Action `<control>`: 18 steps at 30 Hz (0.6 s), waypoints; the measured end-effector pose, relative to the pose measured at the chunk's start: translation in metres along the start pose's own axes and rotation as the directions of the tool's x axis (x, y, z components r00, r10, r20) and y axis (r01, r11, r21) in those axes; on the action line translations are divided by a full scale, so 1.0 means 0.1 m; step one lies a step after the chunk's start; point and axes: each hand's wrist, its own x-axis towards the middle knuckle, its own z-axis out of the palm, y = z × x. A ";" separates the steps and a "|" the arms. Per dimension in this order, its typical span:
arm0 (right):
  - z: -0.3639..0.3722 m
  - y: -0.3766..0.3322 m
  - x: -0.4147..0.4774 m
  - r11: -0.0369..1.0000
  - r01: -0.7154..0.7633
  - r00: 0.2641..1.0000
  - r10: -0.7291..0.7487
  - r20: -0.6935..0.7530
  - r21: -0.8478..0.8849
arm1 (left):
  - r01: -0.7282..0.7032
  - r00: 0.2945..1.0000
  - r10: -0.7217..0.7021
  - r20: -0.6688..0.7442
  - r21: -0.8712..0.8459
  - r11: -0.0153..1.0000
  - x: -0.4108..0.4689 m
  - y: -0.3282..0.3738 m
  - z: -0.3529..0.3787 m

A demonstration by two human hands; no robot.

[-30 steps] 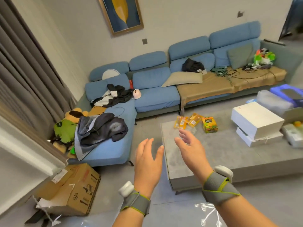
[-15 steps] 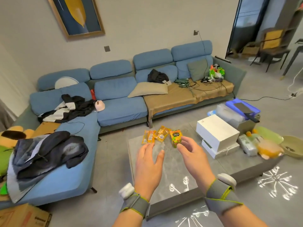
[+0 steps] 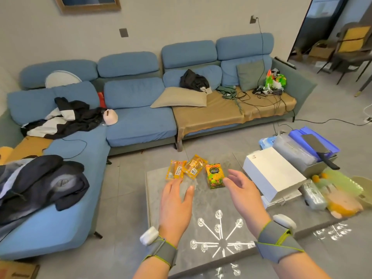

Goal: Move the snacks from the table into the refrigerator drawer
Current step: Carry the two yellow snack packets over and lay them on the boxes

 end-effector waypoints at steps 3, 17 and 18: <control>-0.02 0.15 0.42 0.998 -0.055 0.998 0.055 0.018 0.020 | 0.035 0.999 -0.037 0.032 0.056 0.998 0.23 -0.03 0.22; 0.23 1.00 2.98 0.953 -0.267 0.931 0.294 0.216 -0.145 | 0.410 0.885 -0.448 0.129 0.243 0.879 1.51 -0.49 1.47; 0.30 1.11 3.11 0.950 -0.265 0.929 0.298 0.220 -0.168 | 0.429 0.868 -0.473 0.149 0.256 0.866 1.56 -0.60 1.55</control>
